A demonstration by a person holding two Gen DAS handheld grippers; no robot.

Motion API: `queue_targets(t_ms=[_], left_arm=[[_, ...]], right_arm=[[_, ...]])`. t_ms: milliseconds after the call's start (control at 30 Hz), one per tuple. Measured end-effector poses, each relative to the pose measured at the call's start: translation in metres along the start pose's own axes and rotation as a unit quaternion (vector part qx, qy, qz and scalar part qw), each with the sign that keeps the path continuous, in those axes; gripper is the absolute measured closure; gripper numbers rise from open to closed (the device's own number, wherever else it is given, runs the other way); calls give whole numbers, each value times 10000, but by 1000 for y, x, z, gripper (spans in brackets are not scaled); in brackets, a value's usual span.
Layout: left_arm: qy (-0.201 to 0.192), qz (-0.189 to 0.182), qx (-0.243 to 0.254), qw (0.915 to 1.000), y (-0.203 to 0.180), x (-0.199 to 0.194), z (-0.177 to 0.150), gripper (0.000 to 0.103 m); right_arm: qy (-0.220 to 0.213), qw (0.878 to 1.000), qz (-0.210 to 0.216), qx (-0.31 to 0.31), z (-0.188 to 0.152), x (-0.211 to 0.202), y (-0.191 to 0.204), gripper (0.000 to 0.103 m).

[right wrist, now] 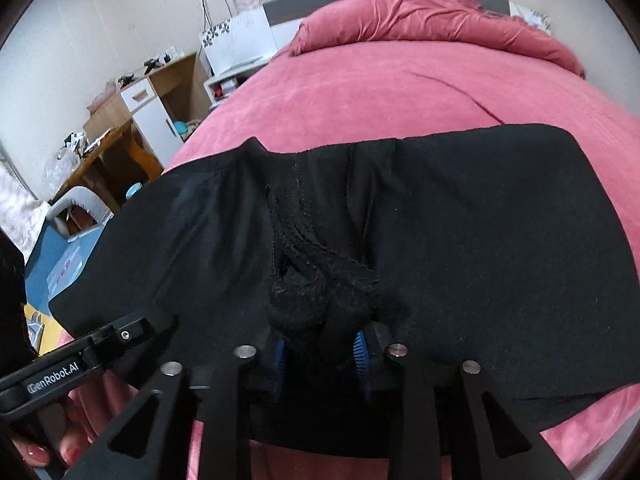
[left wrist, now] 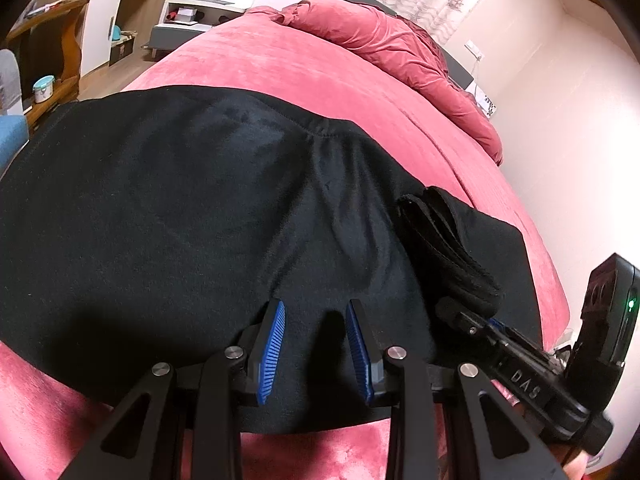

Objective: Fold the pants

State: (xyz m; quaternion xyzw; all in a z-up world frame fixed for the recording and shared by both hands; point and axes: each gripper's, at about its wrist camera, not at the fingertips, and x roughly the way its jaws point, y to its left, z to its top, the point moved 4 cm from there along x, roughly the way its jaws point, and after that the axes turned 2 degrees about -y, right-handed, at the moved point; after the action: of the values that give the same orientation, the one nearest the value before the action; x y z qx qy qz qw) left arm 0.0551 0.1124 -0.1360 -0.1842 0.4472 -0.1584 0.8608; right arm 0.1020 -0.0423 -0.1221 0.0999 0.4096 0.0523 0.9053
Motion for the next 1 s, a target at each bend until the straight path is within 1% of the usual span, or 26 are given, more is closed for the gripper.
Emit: queue_targets(t_ms=[33,67,100,167,267,300,333,367,400,433,467,500,567,600,633,667,700,733,800,900,967,1000], left_arm=[[20,-40,11,10000,-2,0,0,71],[28,-88,5,10000,-4,-1,0,71],[35,-136,-18,9999,-5,-1,0,71],[109,-373,-115,9992,-9,-1,1,71],[146,-779,-201,9966,-21,-2,7,71],[154,-893,-207,9957,-26,-1,9,71],[178,-1036,-206,9942,-33,0,12,71],[231,-1181,-198,9925,-39,4,15,71],[337,-1310,-184,9906,-48,10,18,69],[415,-1345,-161,9899,-53,16,20,63],[475,-1357,-136,9895,-59,22,23,55],[535,-1359,-109,9892,-64,29,25,53],[740,-1268,-140,9891,-72,47,26,52],[869,-1275,-184,9879,-74,54,25,53],[1047,-1223,-243,9867,-75,64,23,58],[1111,-1144,-310,9867,-75,68,21,78],[1146,-1117,-411,9863,-74,70,20,80],[1130,-1220,-451,9850,-75,68,20,83],[1087,-1475,-390,9823,-80,56,22,84],[1045,-1727,-372,9787,-82,30,23,85],[1062,-1643,-397,9799,-73,26,19,85],[1104,-1542,-367,9812,-69,29,14,85]], right_arm=[[17,9999,161,22,-2,-2,0,50],[69,9992,390,85,-1,-4,0,45],[127,9976,654,196,-1,-9,-1,43],[79,9958,869,262,4,-20,0,43],[-461,9937,949,383,13,-54,-20,44],[-691,9925,878,495,18,-68,-36,46],[-799,9923,756,570,20,-75,-48,50],[-911,9922,470,713,23,-83,-68,53],[-936,9918,250,834,25,-87,-83,58],[-926,9908,32,982,25,-89,-99,66],[-877,9886,-214,1203,23,-88,-120,70],[-793,9866,-348,1386,22,-85,-133,76],[-587,9810,-361,1813,13,-78,-158,79],[-534,9795,-349,1912,11,-75,-164,80],[-481,9783,-345,1985,7,-72,-166,80],[-428,9767,-319,2078,3,-69,-170,81],[-404,9751,-341,2152,1,-67,-175,84],[-390,9743,-372,2189,1,-65,-174,87],[-356,9721,-478,2268,-1,-68,-182,91],[-344,9744,-567,2149,1,-75,-192,91],[-252,9777,-605,1993,1,-73,-190,91],[-185,9780,-579,1996,0,-69,-190,91]])
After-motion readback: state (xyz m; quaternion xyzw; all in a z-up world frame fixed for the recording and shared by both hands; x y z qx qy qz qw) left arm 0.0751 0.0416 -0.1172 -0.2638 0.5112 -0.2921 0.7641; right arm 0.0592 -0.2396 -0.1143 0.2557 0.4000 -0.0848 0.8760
